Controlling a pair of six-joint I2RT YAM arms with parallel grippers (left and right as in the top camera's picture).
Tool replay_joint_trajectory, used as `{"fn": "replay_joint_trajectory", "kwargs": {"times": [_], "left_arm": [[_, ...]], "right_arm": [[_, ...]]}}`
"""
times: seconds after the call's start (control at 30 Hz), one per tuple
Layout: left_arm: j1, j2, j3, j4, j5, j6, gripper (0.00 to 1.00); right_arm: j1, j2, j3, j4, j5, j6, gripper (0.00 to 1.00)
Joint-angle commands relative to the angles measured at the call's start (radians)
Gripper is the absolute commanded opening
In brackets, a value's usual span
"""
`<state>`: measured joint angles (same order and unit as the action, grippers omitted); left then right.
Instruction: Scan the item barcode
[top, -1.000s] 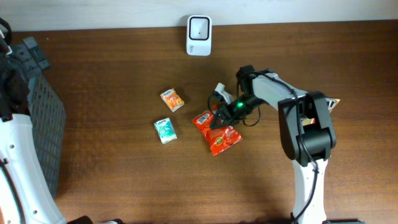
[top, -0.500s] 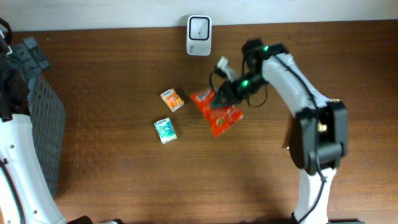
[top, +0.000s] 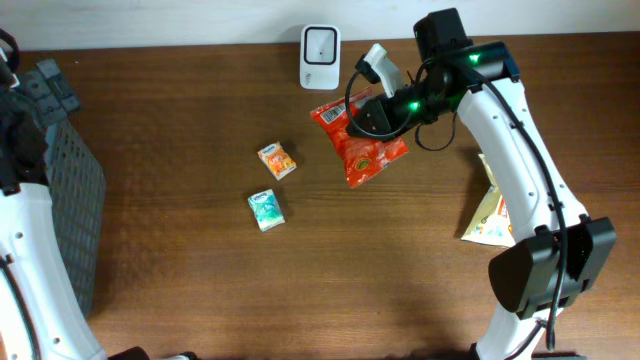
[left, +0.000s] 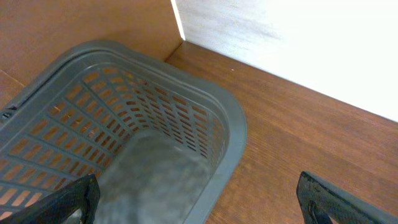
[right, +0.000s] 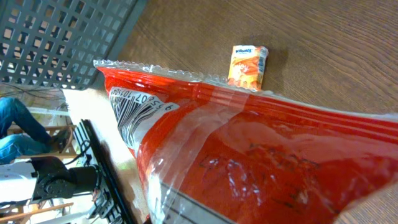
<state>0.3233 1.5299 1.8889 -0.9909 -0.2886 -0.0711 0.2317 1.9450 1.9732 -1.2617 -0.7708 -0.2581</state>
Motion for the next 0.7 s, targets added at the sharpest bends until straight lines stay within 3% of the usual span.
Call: {"fn": "replay_joint_trajectory", "kwargs": {"times": [0.0,0.2,0.3,0.43,0.57,0.67], "left_arm": [[0.002,0.000,0.000,0.001,-0.004,0.009,0.99],[0.002,0.000,0.000,0.001,-0.004,0.009,0.99],[0.002,0.000,0.000,0.001,-0.004,0.009,0.99],[0.002,0.000,0.000,0.001,-0.004,0.009,0.99],[0.002,0.000,0.000,0.001,-0.004,0.009,0.99],[0.002,0.000,0.000,0.001,-0.004,0.009,0.99]], "right_arm": [[0.025,-0.013,0.010,0.013,0.018,0.009,0.09],[0.044,-0.014,0.020,0.020,0.042,0.020,0.09],[0.053,-0.014,0.087,0.034,0.178,0.097,0.06],[0.112,0.000,0.282,0.075,0.549,0.190,0.07],[0.196,0.023,0.303,0.252,1.022,0.172,0.09],[0.233,0.088,0.303,0.383,1.244,0.106,0.06]]}}
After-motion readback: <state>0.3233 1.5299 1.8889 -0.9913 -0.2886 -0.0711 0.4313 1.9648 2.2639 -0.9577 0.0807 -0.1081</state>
